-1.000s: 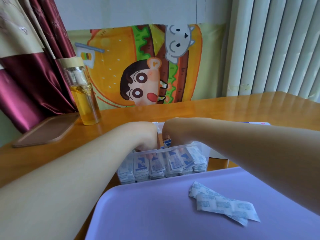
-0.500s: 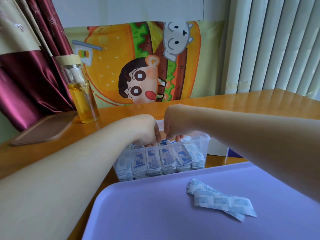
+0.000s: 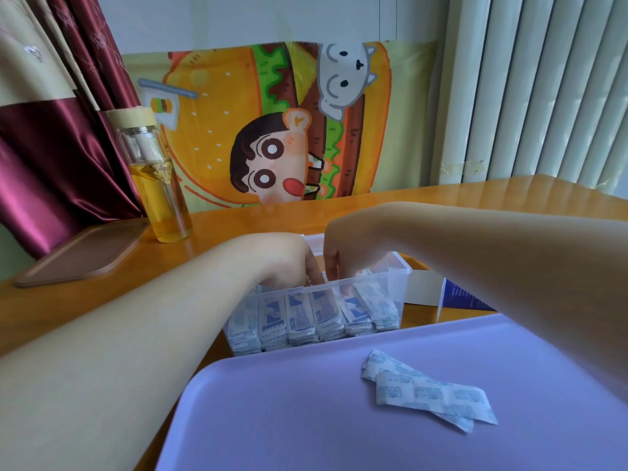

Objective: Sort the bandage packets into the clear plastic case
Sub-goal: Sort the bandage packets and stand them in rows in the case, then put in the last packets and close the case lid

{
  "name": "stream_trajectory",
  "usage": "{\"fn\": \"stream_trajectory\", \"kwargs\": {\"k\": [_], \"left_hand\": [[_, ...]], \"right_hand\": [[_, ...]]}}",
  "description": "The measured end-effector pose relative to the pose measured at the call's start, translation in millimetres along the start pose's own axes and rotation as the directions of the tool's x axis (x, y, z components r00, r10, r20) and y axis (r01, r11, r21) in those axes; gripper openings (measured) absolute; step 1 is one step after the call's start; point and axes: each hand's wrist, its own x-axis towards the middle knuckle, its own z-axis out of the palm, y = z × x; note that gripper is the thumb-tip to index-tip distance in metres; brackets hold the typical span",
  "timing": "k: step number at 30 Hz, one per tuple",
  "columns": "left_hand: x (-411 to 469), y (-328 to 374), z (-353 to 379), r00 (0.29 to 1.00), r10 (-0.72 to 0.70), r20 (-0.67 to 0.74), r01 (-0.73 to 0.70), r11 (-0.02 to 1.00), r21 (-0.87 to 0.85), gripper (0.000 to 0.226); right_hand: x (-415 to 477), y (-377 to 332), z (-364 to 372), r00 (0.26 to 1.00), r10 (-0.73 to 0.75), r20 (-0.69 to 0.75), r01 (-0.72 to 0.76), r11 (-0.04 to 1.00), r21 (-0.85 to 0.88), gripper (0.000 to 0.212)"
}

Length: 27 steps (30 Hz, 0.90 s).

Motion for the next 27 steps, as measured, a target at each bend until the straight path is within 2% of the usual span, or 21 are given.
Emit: {"fn": "stream_trajectory", "kwargs": {"k": [4, 7, 10, 12, 13, 15, 17, 19, 21, 27], "left_hand": [[-0.7, 1.6, -0.9, 1.000, 0.000, 0.006, 0.000, 1.000, 0.007, 0.038], [-5.1, 3.0, -2.4, 0.999, -0.001, -0.045, -0.001, 0.998, -0.062, 0.035], [-18.6, 4.6, -4.6, 0.965, -0.030, -0.262, -0.033, 0.972, -0.231, 0.030], [-37.0, 5.2, -0.5, 0.882, -0.044, -0.468, -0.116, 0.945, -0.307, 0.023], [-48.3, 5.5, 4.2, 0.834, -0.038, -0.550, -0.162, 0.937, -0.310, 0.021], [-72.8, 8.7, 18.0, 0.782, 0.010, -0.623, -0.233, 0.932, -0.277, 0.021], [-92.8, 13.4, 35.1, 0.803, 0.056, -0.593, -0.260, 0.929, -0.264, 0.020], [-102.1, 17.6, 51.6, 0.855, 0.065, -0.514, -0.228, 0.938, -0.261, 0.016], [-102.6, 20.6, 65.0, 0.891, 0.067, -0.449, -0.193, 0.951, -0.240, 0.014], [-102.2, 35.9, 86.1, 0.939, 0.093, -0.330, -0.182, 0.951, -0.249, 0.035]], "right_hand": [[0.3, 1.0, 2.5, 0.999, 0.021, 0.027, -0.021, 1.000, 0.016, 0.038], [-7.4, 2.6, -1.4, 0.996, 0.057, -0.064, -0.049, 0.991, 0.120, 0.033], [-34.7, 3.6, -7.7, 0.925, 0.111, -0.364, -0.003, 0.958, 0.285, 0.013], [-67.9, 4.1, -5.8, 0.886, 0.117, -0.449, 0.070, 0.923, 0.378, 0.006], [-85.9, 2.6, -2.5, 0.915, 0.092, -0.393, 0.076, 0.917, 0.392, 0.009], [-115.9, -4.1, 13.9, 0.991, 0.044, -0.129, 0.007, 0.929, 0.371, 0.019], [-127.7, -11.1, 41.2, 0.994, 0.084, 0.074, -0.099, 0.971, 0.218, 0.040], [-127.6, -16.1, 63.2, 0.978, 0.165, 0.125, -0.181, 0.975, 0.130, 0.059], [-123.0, -17.2, 72.6, 0.970, 0.209, 0.125, -0.228, 0.961, 0.159, 0.067], [-115.0, -18.3, 69.9, 0.961, 0.204, 0.185, -0.250, 0.929, 0.274, 0.056]]}}
